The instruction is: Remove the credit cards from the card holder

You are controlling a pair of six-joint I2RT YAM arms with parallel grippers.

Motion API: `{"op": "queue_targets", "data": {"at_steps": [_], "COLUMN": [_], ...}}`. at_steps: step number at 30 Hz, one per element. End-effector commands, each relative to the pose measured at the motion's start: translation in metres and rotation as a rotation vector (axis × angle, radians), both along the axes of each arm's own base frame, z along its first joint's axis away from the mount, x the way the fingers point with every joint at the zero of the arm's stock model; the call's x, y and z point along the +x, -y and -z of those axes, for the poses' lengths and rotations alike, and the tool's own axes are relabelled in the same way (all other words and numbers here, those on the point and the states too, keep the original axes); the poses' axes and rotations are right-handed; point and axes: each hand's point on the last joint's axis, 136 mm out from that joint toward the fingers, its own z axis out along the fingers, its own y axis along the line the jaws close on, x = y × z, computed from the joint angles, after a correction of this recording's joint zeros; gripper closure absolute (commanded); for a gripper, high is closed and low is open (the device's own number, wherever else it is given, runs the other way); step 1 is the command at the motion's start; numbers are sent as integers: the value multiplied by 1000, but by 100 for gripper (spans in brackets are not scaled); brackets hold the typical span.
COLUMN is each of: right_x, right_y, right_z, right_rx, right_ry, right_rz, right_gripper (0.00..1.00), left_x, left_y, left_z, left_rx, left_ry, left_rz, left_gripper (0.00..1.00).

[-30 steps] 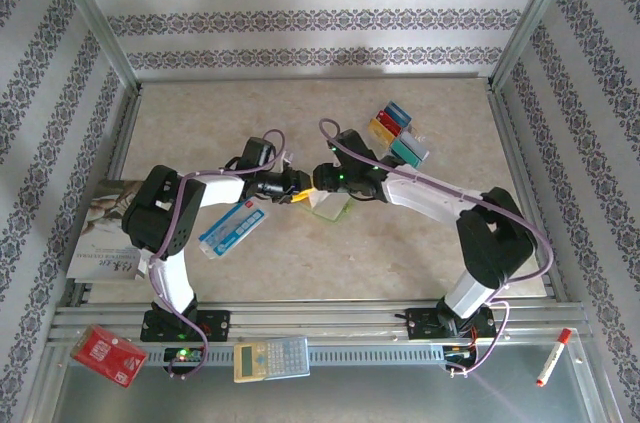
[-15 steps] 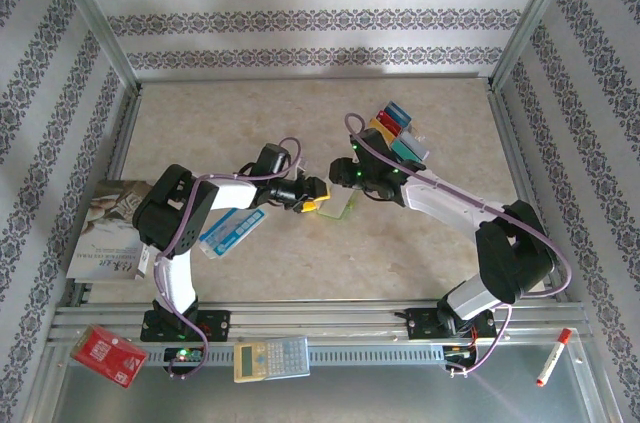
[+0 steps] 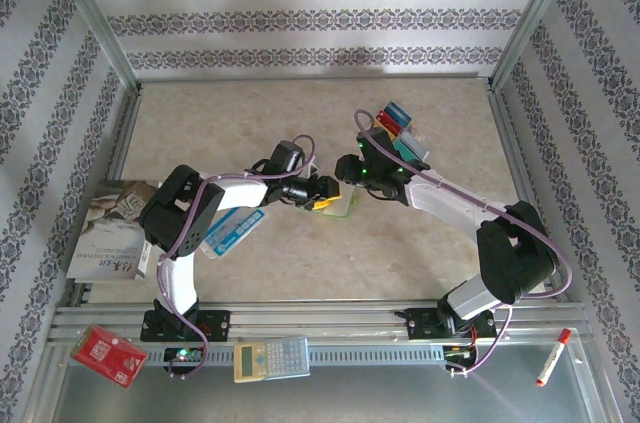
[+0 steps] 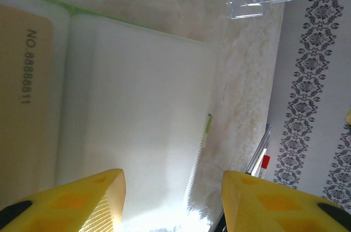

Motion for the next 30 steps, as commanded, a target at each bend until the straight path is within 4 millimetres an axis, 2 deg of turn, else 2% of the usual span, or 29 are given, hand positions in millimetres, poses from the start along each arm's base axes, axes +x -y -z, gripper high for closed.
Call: {"op": "queue_targets", "data": {"at_steps": [1,8,13,15,21,27,30], "right_x": [-1,-3,-5,-5,-6,-12,-15], "right_y": [6,7,10,9,0,-23,-31], "right_z": [9,29,43,46,56,64,70], "right_rx": [11,-1,-17,-20,-14,-4,-6], "right_ry": [-32,-93,-126,-131,-168,-195,-210], "right_rz": [34,47,61,61,35,-14,-27], "right_gripper": [63,67,68,68,69,69,70], "left_x": [1,-5,-11,-11,-2,4,6], "left_y": [7,2,-1,-1,-6,-39,-64], "left_z": [6,33,41,36,-5,-19,-13], "left_rx": [28,101,127,125,97,132,186], "left_ry": [7,-45,-65,-60,7,29,15], "left_rz": [10,-1,-2,-1,-21,-92,-144], "left_gripper": [50,60,66,68,68,68,68]}}
